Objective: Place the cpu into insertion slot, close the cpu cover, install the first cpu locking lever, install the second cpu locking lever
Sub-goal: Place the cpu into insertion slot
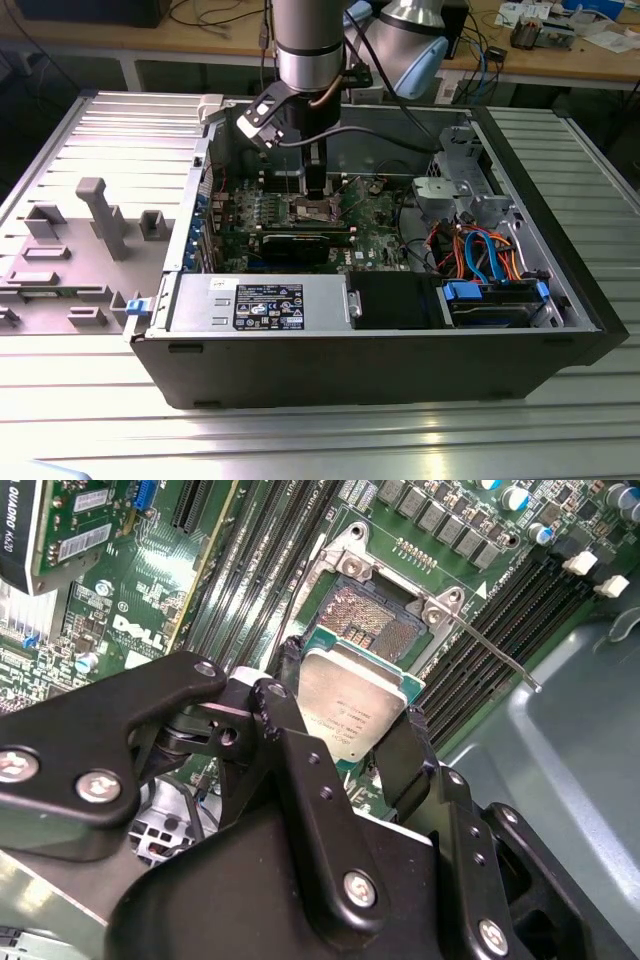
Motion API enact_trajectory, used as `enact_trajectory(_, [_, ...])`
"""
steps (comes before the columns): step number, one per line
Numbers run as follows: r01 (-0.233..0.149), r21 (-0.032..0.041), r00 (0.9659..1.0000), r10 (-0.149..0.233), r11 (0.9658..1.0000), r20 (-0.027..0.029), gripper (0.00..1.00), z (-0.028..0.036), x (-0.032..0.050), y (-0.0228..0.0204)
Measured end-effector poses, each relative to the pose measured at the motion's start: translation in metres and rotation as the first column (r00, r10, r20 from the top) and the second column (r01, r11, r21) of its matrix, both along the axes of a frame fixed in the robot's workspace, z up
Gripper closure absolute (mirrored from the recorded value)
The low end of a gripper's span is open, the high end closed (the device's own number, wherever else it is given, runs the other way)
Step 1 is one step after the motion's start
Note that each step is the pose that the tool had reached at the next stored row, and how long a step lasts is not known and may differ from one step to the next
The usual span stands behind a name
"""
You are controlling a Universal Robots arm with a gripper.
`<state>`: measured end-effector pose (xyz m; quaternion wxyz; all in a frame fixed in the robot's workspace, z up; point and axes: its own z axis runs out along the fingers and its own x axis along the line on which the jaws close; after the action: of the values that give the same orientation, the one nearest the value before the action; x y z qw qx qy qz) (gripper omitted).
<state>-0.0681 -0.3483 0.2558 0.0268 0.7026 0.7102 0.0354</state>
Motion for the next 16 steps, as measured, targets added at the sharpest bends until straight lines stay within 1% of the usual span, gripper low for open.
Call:
enact_trajectory(11, [0.000,0.0004,1.0000,0.000,1.0000,0.0003,0.46,-0.0008,0.0000,0.0001])
enact_trajectory(12, [0.000,0.0005,1.0000,0.000,1.0000,0.0004,0.46,-0.0016,0.0001,0.0001])
enact_trajectory(16, [-0.005,0.0000,1.0000,0.005,1.0000,0.0000,0.46,-0.0118,0.0000,0.0008])
